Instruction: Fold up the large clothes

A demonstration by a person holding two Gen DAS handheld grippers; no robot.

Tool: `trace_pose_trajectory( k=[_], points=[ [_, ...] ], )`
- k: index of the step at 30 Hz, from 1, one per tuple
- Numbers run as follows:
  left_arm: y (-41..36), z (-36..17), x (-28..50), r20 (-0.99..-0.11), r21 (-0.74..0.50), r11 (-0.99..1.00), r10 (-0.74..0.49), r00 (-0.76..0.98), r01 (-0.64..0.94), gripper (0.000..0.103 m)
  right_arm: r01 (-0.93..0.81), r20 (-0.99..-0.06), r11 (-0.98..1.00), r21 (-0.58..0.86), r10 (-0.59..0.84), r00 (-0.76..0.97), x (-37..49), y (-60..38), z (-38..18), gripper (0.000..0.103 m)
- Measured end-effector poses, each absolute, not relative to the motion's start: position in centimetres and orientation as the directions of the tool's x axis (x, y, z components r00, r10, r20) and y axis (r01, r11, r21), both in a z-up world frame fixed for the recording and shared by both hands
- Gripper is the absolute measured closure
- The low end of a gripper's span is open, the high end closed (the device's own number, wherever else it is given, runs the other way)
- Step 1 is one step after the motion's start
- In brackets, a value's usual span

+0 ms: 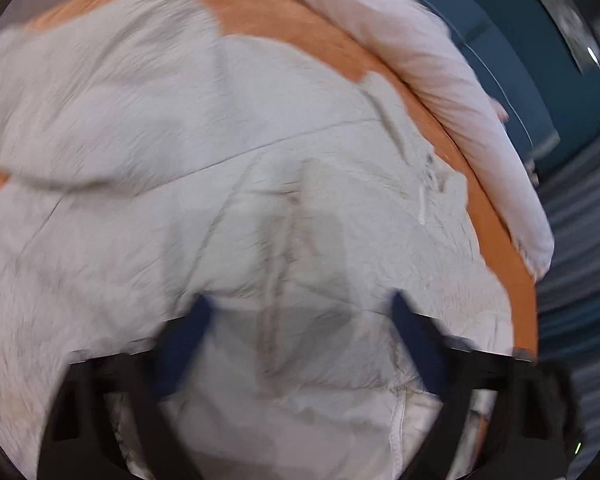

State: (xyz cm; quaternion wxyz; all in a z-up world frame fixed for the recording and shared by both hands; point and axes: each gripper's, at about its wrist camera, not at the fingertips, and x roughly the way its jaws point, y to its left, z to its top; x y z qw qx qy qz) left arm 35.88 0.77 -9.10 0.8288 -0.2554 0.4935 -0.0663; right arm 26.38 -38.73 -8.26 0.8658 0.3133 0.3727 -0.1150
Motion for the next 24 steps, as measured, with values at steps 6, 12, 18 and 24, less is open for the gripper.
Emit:
trace_pose_trajectory(
  k=[6,12,18,24],
  points=[
    [1.2,-5.4,37.6,-0.718,-0.441,0.897,-0.34,0.608,-0.019,0.098,0.338,-0.652,0.834,0.437,0.034,0.757,27.5,-36.9,-5.6,0.092],
    [2.4,-8.5,38.7,-0.769,-0.325,0.944,-0.226,0.598,-0.062,0.095,0.292,-0.743,0.906,0.306,0.035,0.669,30.8,-34.4,-8.8,0.092],
    [0.4,-11.8,38.4,-0.781,-0.241,0.969,-0.155,0.605,-0.062,0.084,0.351,-0.758,0.883,0.312,0.008,0.653,30.2,-35.0,-7.8,0.09],
    [-0.7,-12.7,37.8,-0.766,-0.201,0.978,-0.121,0.632,-0.057,0.083,0.219,-0.639,0.934,0.284,0.014,0.769,31.9,-31.2,-2.0,0.089]
  ],
)
